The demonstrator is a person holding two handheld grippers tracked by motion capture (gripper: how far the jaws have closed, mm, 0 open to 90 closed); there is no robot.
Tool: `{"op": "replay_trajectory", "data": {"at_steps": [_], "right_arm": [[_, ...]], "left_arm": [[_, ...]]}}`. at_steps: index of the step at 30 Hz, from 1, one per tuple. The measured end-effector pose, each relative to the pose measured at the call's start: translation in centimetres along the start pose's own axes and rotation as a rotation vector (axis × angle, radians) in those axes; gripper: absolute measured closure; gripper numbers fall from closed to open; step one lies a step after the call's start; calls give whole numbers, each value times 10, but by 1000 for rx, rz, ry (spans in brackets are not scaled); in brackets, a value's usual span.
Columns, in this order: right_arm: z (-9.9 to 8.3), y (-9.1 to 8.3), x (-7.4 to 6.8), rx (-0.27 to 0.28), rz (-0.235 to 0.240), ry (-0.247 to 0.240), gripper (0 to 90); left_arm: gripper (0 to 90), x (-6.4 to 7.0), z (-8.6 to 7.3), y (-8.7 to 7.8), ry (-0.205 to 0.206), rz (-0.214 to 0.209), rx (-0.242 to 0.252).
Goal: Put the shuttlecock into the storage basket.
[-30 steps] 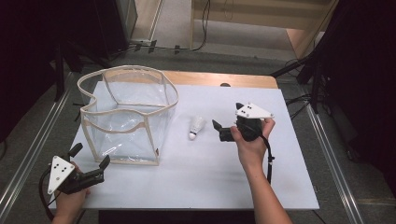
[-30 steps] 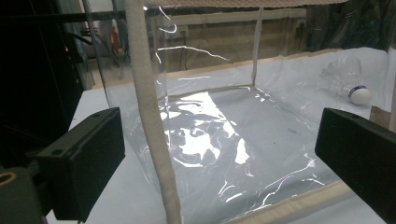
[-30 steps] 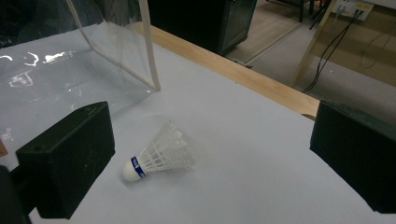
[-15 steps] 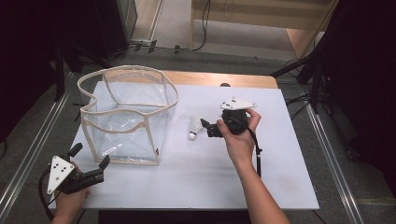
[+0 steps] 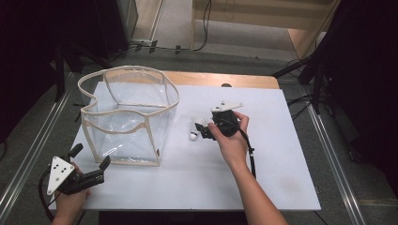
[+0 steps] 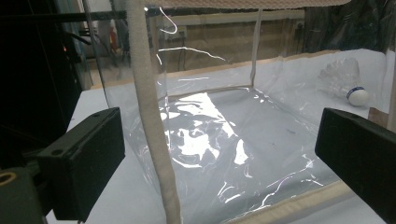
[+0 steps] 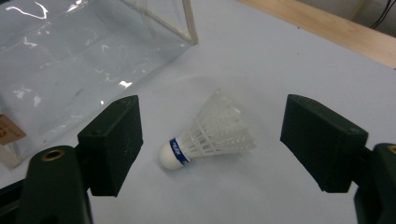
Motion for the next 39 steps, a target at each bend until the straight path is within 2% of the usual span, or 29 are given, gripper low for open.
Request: {"op": "replay_trajectory", "data": {"at_steps": [1, 3, 5, 8, 10, 11, 12, 13, 15, 16, 17, 19, 20, 26, 32, 39], "right_arm": [[0, 0, 0, 0, 0, 0, 191], [-6, 4, 2, -26, 1, 10, 271], [-8, 5, 2, -41, 1, 12, 301], [-15, 10, 6, -83, -22, 18, 385], [-18, 14, 7, -111, -35, 9, 504], [-20, 15, 8, -126, -66, -1, 528], [-24, 19, 8, -147, -80, -9, 612], [-24, 19, 8, -147, -80, -9, 612], [-28, 22, 9, -177, -72, -3, 706], [-31, 25, 10, -204, -62, 9, 803], [-31, 25, 10, -204, -62, 9, 803], [-35, 29, 13, -228, -57, 31, 868], [-37, 31, 15, -242, -53, 45, 880], [-42, 39, 16, -288, -64, 36, 881], [-44, 47, 18, -296, -68, 46, 881], [-36, 52, 14, -280, -52, 27, 881]], "left_arm": [[23, 0, 0, 0, 0, 0, 0], [23, 0, 0, 0, -1, 0, 0], [23, 0, 0, 0, -1, 0, 0], [23, 0, 0, 0, 0, 0, 0], [23, 0, 0, 0, 0, 0, 0], [23, 0, 0, 0, 0, 0, 0], [23, 0, 0, 0, 2, 0, -1], [23, 0, 0, 0, 2, 0, -1], [23, 0, 0, 0, 1, 0, -1], [23, 0, 0, 0, 0, 0, -1], [23, 0, 0, 0, 1, 0, -1], [23, 0, 0, 0, 0, 0, -1], [23, 0, 0, 0, 0, 0, 0], [23, 0, 0, 0, 0, -1, 0], [23, 0, 0, 0, 2, -1, -2], [23, 0, 0, 0, 3, -1, -3]]}}
Point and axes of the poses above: each handheld gripper's, and its own axes: y roughly forward along the jaws, z roughly out of its top, x roughly to its right, the point moved 4 cm from there along y, roughly forward along the jaws, and after that the axes turned 8 degrees about x, right-handed, at the moved point
